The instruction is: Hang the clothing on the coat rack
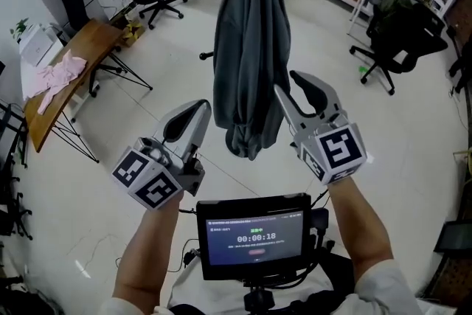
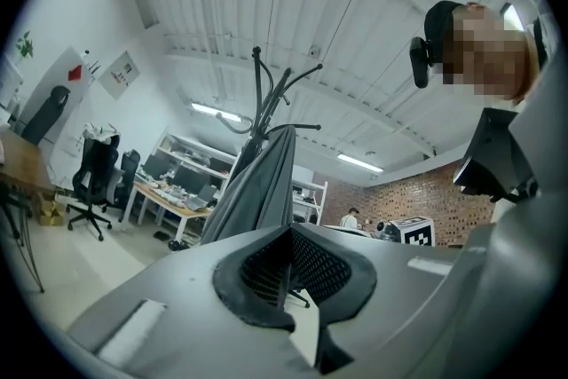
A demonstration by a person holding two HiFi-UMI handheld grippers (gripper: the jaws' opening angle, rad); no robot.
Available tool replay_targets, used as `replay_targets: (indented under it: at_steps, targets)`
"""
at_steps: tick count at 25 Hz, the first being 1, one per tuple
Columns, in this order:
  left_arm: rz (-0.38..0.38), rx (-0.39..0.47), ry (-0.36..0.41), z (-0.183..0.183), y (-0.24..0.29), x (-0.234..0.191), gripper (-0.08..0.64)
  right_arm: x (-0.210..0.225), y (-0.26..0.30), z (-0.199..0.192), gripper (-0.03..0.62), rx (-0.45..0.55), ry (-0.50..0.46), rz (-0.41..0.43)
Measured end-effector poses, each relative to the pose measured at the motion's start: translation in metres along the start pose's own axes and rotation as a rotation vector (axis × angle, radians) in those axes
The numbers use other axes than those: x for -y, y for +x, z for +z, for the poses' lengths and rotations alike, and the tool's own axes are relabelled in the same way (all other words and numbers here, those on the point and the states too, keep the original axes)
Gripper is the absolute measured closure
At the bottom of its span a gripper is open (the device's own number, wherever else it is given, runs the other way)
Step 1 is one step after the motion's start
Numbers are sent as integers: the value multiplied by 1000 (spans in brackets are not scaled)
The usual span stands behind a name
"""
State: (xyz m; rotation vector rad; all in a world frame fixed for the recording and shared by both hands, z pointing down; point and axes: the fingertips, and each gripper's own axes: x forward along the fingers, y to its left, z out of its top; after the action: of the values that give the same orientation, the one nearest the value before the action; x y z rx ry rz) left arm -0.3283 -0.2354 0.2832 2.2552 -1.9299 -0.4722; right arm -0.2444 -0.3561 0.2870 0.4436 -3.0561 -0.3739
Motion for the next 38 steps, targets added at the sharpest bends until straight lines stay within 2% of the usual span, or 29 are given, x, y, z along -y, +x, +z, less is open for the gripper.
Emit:
replay_targets:
  at_steps: [10, 21, 29, 38]
  targets:
    - [-22, -57, -23, -11, -30, -3, 560, -48, -8, -5, 486, -62, 31, 3]
    - [-64, -118, -13, -30, -39, 14, 560, -62, -33, -11, 488, -92, 62, -45]
    - [-103, -100, -63, -34, -47, 27, 560, -68, -54, -14, 488, -107, 69, -79]
    - [-92, -121, -86, -43, -71, 37, 560, -96, -74, -22, 491, -146, 89, -77]
